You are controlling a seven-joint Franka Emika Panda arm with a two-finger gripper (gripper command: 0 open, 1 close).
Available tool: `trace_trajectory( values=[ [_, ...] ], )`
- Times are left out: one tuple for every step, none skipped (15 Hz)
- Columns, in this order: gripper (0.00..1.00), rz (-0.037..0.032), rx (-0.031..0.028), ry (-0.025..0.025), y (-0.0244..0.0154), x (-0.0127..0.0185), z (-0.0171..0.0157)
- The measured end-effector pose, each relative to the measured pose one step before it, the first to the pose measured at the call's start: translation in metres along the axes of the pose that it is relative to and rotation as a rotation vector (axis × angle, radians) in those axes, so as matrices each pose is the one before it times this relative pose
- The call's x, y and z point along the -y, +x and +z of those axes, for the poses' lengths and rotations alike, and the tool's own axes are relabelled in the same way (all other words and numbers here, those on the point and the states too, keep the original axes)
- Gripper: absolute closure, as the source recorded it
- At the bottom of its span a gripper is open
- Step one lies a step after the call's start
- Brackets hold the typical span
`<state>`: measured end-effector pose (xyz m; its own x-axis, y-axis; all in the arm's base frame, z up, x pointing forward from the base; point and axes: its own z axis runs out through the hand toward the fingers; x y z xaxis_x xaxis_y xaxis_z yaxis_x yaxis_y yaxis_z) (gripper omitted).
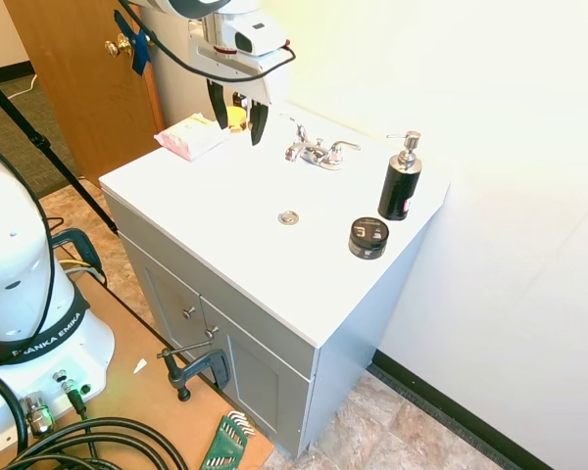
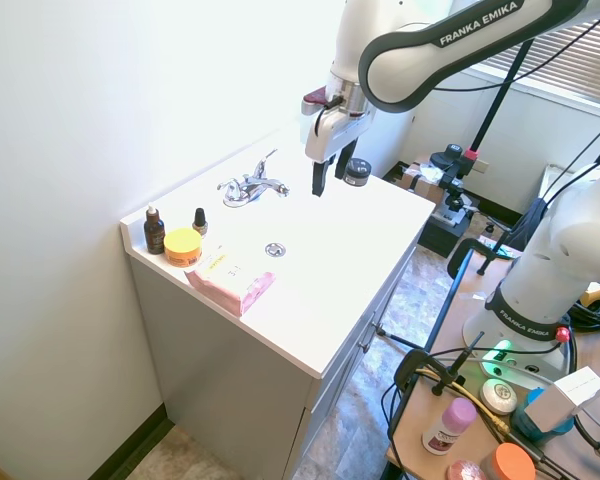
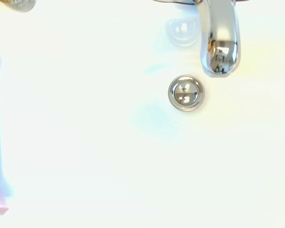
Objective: Turn on the hot water
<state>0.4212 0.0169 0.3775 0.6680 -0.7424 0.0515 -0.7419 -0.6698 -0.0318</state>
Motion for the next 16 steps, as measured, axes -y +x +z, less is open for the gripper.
trace_trajectory(
  values=[
    [0.0, -0.00035, 0.00086, -0.00078, -0.0001, 0.00012, 0.00049],
    [0.0, 0.00248, -0.00058, 0.00043, -0.00013, 0.00091, 0.00139],
    [0.0, 0.01125, -0.01233, 0.00372, -0.00023, 0.00381, 0.00282],
    [0.0, 0.00941, -0.02893, 0.00499, -0.0017, 0.00862, 0.00409],
    [0.0, 0.00146, -0.0378, 0.00371, -0.00328, 0.01253, 0.00447],
    [0.0, 0.01312, -0.03784, 0.01271, -0.00314, 0.01661, 0.0034],
    [0.0, 0.01278, -0.03428, 0.01531, -0.00067, 0.01729, 0.00268],
    [0.0, 0.01411, -0.02431, 0.00414, 0.00373, 0.01554, 0.00285],
    [0.0, 0.02166, -0.01672, 0.01457, 0.00643, 0.01542, 0.00087],
    [0.0, 0.02888, -0.01061, 0.03408, 0.00678, 0.01729, 0.00016],
    [0.0, 0.02431, -0.00414, 0.0365, 0.00466, 0.016, 0.002],
    [0.0, 0.00826, -0.00366, 0.01663, 0.00229, 0.01196, 0.00463],
    [0.0, 0.00342, -0.01017, 0.00927, 0.00284, 0.00977, 0.00461],
    [0.0, 0.00196, -0.00886, 0.00379, 0.00295, 0.0078, 0.00395],
    [0.0, 0.00085, -0.00363, 0.00494, 0.00279, 0.00753, 0.00273],
    [0.0, -0.00566, -0.00565, 0.00511, 0.00162, 0.00719, 0.002]
  ],
)
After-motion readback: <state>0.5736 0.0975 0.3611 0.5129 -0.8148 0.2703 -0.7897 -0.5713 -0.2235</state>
